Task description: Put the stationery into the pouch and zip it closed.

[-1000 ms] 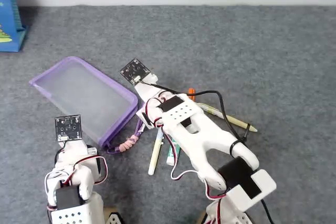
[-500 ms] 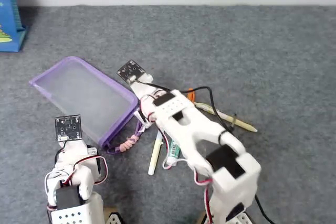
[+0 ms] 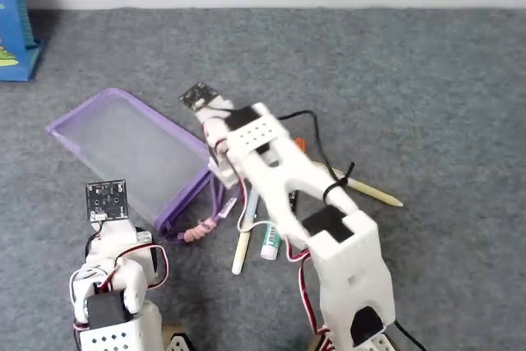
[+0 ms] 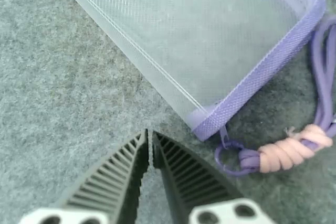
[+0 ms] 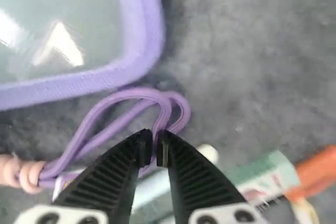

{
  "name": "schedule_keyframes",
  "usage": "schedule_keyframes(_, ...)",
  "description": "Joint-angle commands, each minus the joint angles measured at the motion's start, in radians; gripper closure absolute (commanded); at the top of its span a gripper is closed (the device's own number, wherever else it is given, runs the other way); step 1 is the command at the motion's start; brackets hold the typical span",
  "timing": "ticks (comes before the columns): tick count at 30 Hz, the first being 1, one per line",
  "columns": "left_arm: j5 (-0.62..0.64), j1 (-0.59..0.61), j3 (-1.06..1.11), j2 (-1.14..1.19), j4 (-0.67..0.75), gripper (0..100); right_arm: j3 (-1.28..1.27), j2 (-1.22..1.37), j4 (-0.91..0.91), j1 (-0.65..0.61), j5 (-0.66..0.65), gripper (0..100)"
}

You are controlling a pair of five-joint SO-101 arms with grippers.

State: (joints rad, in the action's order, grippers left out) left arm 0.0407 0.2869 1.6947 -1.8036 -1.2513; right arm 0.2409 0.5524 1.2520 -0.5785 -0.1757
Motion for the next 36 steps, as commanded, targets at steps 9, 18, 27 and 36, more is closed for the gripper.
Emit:
schedule_keyframes(9, 0.006, 0.005, -0.012, -0.011, -0.003, 99, 0.069, -0.255, 0.248, 0.282, -0.137, 99.0)
schedule_keyframes(18, 0.006, 0.005, -0.012, -0.011, -0.003, 99, 0.046, -0.285, 0.453, 0.363, -0.310, 95.0)
schedule_keyframes(27, 0.006, 0.005, -0.012, -0.011, -0.003, 99, 0.041, -0.460, 0.518, 0.338, -0.387, 70.6)
schedule_keyframes(36, 0.006, 0.005, -0.012, -0.011, -0.003, 99, -0.153, -0.446, 0.450, 0.102, -0.399, 70.7)
